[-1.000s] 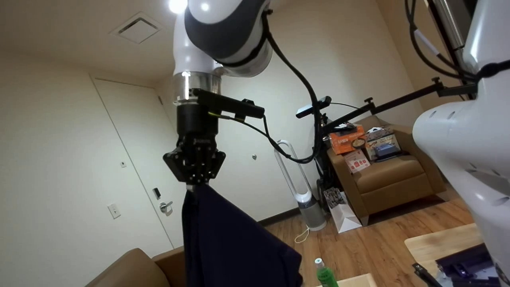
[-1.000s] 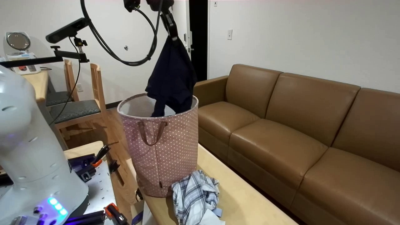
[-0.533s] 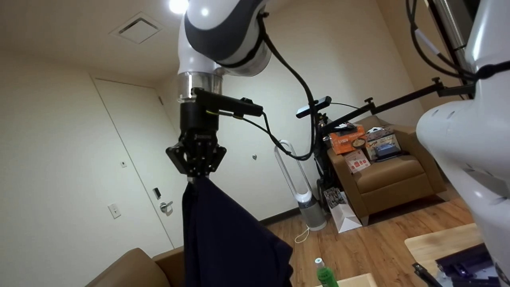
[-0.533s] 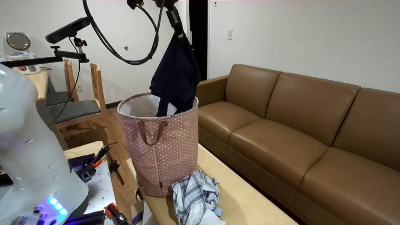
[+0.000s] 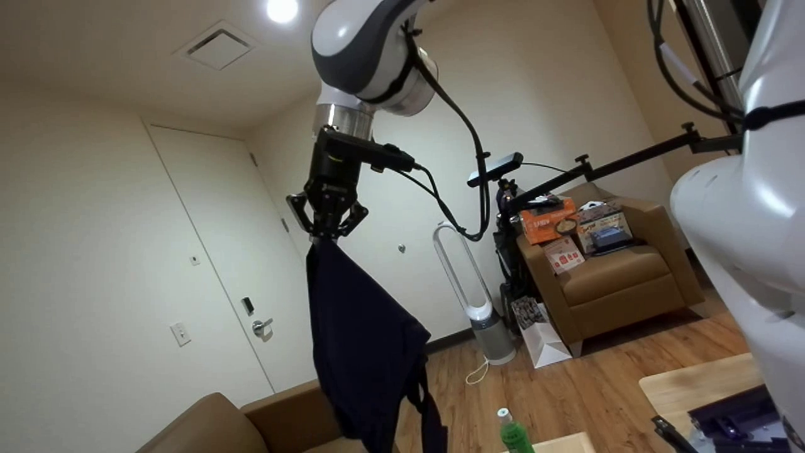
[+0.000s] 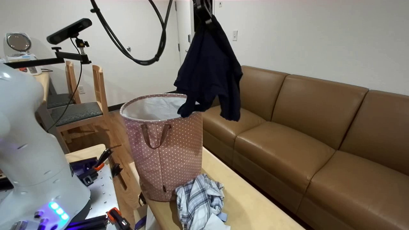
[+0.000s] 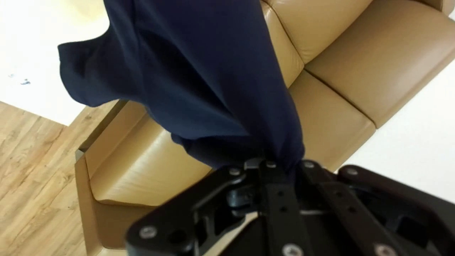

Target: Remove three things from the carrier bag and put them on the table

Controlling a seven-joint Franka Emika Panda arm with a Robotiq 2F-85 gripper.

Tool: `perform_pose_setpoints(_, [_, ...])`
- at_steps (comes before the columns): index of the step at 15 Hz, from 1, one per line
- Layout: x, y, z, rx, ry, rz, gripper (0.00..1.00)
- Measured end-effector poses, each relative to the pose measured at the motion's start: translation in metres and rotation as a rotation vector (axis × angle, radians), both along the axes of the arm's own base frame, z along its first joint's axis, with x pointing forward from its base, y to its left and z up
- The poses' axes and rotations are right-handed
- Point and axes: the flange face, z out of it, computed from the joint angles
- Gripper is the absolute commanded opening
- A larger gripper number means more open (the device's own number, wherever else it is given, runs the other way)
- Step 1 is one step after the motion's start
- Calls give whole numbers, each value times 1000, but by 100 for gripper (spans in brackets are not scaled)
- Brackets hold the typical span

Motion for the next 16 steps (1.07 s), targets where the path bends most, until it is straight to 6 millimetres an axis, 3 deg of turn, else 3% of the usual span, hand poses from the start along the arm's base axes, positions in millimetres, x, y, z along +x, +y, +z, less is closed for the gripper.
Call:
perform_pose_setpoints(3, [24,-12,-42,59,38,-50,6])
perform_pose_setpoints(6, [53,-7,-105,133,123,-77,6])
perform_pose_setpoints(8, [66,-5,-136,164,166,-95,6])
perform_pose_setpoints(10, [70,-5,-146,168,179,-102,6])
perform_pose_setpoints(13, [71,-6,-146,169,180,-104,7])
perform_pose_setpoints(16, [71,-20,-163,185,211,-140,7])
